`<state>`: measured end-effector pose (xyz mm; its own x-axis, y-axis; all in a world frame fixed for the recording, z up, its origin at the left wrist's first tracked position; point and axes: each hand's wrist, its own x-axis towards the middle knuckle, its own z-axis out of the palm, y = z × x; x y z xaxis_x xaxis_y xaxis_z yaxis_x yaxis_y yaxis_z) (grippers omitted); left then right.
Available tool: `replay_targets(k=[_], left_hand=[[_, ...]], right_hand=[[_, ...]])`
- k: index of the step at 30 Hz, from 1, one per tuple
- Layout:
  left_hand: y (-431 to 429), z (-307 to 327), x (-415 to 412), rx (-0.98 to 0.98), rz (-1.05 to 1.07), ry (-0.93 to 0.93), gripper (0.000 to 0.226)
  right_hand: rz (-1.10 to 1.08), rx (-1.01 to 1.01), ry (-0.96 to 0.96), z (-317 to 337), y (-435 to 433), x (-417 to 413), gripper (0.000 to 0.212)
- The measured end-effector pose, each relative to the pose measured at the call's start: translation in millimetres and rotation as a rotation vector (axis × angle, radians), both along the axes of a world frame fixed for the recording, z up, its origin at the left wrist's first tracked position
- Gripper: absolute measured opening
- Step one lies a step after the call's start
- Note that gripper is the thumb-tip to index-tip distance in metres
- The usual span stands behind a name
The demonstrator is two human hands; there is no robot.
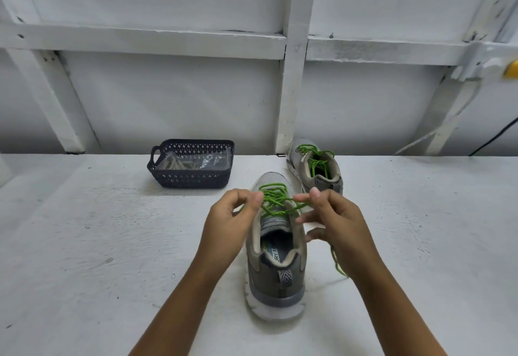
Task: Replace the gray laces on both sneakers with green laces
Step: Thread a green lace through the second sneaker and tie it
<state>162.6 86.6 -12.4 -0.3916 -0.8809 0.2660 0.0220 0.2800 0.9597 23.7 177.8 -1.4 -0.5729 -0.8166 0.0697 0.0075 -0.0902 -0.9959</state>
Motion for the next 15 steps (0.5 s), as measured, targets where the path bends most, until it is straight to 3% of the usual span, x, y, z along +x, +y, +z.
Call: replay_targets(k=[3,5,10,15], left_hand=[[5,4,-11,0.095,-0.1,0.162,0.024],[7,4,-16,0.099,-0.127,0.194,0.023],[3,-2,-20,0.058,-0.209,0.109,0.015],[3,-4,-20,-0.006,-0.232,0.0,0.02]], right_hand=[[0.025,-0.062,-0.108,2,-7,7,0.025],[0.019,-0.052,-0.077,0,-10,10,0.022],[0.007,-0.025,0.057,-4,-15,12,0.014],[0.001,0.015,0.179,-7,-18,11,0.025]])
